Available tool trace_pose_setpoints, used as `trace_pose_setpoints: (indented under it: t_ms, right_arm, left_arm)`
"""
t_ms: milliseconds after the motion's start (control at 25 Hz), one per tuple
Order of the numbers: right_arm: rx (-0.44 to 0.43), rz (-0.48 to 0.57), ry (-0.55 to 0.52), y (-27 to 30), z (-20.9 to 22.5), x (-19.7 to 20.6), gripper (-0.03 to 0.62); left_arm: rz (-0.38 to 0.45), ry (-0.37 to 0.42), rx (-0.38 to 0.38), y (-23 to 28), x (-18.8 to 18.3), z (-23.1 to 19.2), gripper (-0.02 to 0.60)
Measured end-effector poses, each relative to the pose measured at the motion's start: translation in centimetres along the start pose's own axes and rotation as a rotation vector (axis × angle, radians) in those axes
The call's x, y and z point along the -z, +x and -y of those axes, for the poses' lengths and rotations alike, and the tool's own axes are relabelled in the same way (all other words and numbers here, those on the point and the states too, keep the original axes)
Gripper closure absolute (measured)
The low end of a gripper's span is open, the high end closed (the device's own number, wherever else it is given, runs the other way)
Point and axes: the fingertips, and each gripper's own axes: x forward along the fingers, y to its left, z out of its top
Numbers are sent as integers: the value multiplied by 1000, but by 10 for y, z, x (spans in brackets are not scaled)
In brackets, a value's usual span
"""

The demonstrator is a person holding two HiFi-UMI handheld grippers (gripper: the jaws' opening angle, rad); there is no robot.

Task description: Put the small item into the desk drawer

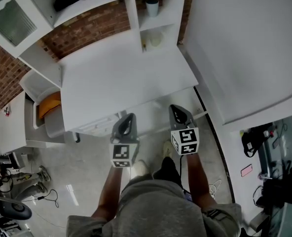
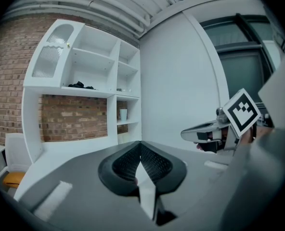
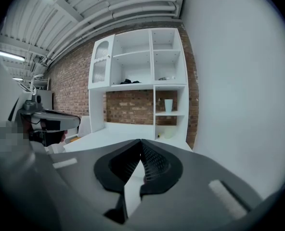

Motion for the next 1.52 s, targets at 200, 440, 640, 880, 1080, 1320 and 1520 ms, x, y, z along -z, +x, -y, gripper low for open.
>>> trace_pose_setpoints:
  t_ms: [200,440,640,880,1080,1320,1520]
  right_arm:
    - [48,35,11,-32,-11,-6,591]
    - [92,58,-3,-74,-28,-7,591]
    - [123,82,-18,-106,-39,-8,591]
    - [135,86,-11,-131,-48,3,591]
    - [134,81,15,-140,-52,13,591]
    - [130,97,5,-140,-55,10,591]
    - [128,85,-11,-137,-55,12,591]
  left_arm:
    - [10,6,13,-31,-8,0,569]
    - [24,22,30,-70,-8,0,569]
    - [25,22,32,-95,-3,0,569]
    - [47,34,28,-117,-4,0,569]
    - [45,44,28,-125,-2,1,569]
    - [48,44,28,-124,-2,5,569]
    - [51,47,31,-121,-5,6,569]
